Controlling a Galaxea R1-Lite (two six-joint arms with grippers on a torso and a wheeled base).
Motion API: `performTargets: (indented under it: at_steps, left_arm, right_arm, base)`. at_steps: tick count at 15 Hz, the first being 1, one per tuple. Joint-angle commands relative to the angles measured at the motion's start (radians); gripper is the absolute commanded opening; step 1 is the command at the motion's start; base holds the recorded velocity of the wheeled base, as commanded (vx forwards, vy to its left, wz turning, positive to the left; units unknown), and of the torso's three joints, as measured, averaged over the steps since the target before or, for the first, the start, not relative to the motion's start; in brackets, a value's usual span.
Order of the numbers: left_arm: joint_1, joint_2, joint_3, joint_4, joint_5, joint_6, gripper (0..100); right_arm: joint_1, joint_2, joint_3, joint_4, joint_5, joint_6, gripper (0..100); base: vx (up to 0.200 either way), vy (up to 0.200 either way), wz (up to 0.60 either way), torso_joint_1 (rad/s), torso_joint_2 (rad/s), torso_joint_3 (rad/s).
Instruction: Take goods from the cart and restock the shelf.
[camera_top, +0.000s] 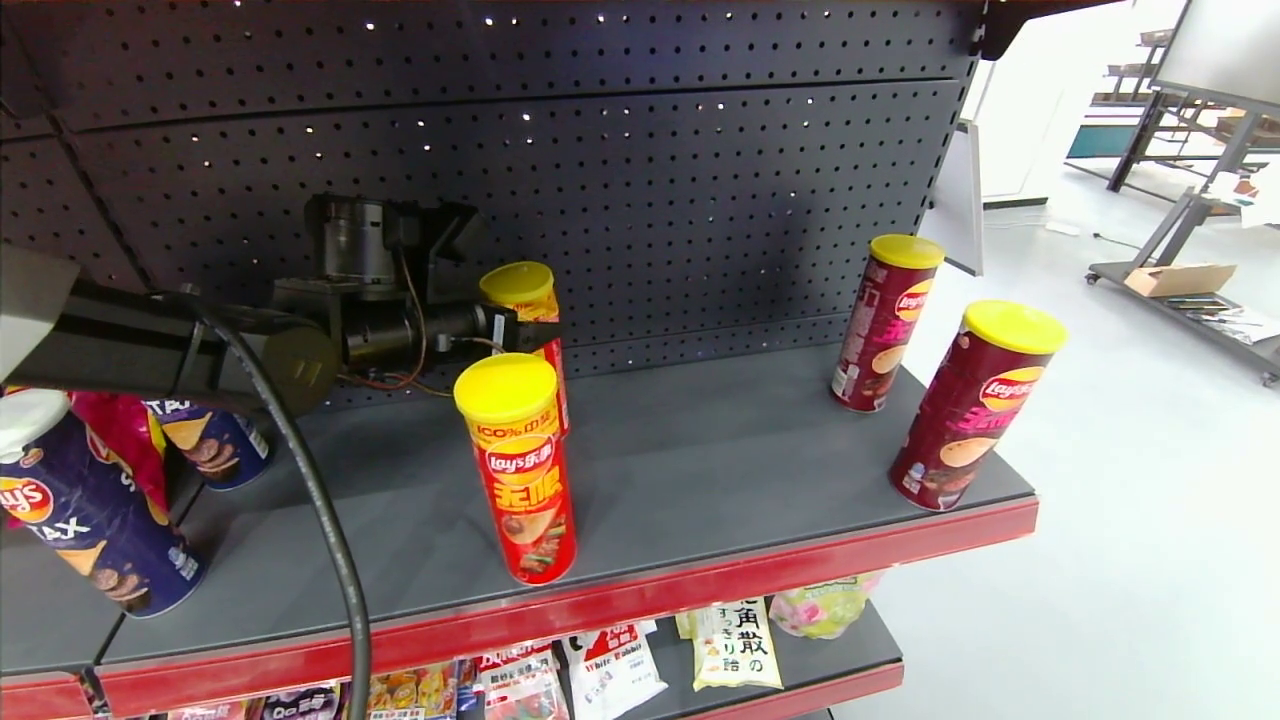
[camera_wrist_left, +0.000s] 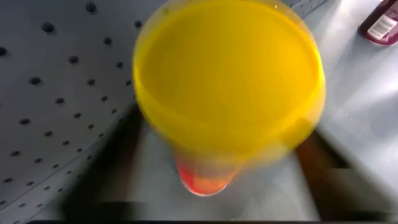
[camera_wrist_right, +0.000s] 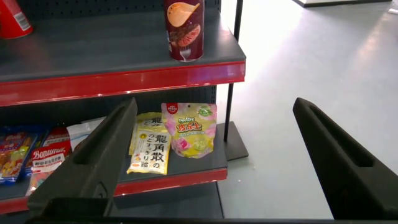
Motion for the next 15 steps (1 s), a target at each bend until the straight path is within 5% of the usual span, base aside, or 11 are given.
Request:
performTargets:
  at_steps: [1, 5, 15]
  left_arm:
    - [0.000, -0.003, 0.001, -0.002, 0.000, 0.001, 100]
    - [0.005, -0.035, 0.047, -0.002, 0.028, -0.042, 100]
    - [0.045, -0.251, 0.369, -0.004, 0.034, -0.044, 100]
  right_arm:
    - [0.000, -0.001, 0.000, 0.000, 0.000, 0.000, 100]
    - [0.000, -0.001, 0.000, 0.000, 0.000, 0.000, 100]
    - [0.000, -0.001, 0.000, 0.000, 0.000, 0.000, 100]
  base:
    - [0.000, 0.000, 0.00, 0.000, 0.00, 0.000]
    - [0.000, 0.000, 0.00, 0.000, 0.00, 0.000]
    - [0.000, 0.000, 0.00, 0.000, 0.00, 0.000]
